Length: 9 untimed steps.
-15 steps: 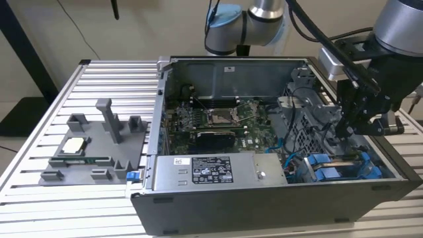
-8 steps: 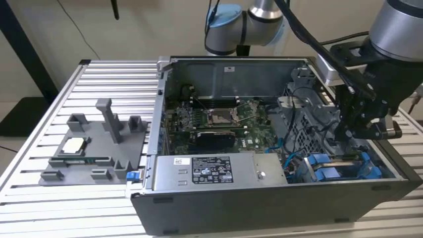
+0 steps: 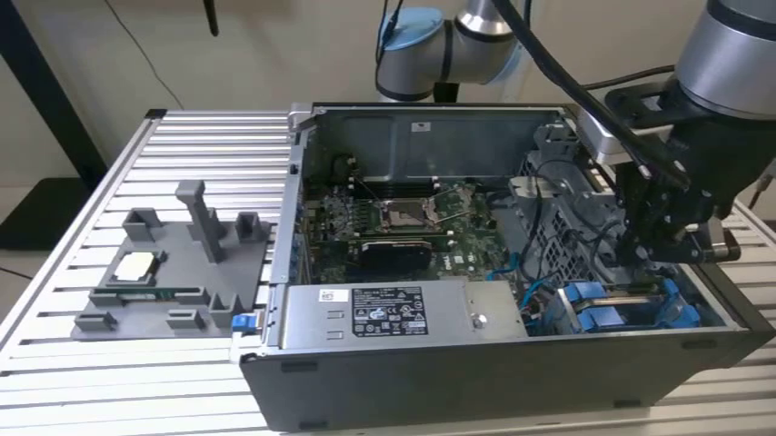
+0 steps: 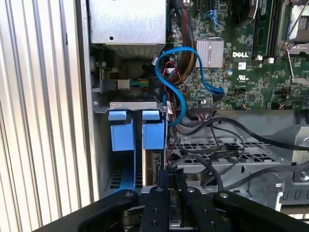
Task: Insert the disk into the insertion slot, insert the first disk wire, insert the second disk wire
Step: 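Insert the second disk wire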
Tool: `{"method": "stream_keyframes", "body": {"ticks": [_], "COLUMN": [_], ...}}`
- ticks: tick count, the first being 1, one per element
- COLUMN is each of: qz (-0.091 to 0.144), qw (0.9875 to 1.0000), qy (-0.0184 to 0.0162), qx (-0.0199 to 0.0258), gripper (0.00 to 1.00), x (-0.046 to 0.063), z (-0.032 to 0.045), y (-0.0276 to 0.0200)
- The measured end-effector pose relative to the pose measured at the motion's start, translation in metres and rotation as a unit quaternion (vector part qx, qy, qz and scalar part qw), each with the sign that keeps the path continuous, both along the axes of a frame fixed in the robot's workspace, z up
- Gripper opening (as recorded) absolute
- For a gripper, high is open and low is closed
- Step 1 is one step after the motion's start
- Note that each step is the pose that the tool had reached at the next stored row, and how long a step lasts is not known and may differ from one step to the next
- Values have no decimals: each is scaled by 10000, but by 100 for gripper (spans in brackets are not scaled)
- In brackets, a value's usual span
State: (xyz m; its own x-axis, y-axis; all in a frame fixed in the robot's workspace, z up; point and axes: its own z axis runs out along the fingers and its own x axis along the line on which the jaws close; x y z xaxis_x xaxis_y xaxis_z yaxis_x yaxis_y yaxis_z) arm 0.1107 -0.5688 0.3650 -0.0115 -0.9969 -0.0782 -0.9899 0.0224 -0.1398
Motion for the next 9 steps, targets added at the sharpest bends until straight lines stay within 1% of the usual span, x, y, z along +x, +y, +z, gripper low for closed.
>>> {"method": "stream_keyframes", "body": {"ticks": [7,9], "qz": [0,0], "qw": [10000,10000], "qy": [0,0], "qx": [-16,-23], "gripper": [16,16], "x": [0,0], "z": [-2,-13], "y": [0,1]}}
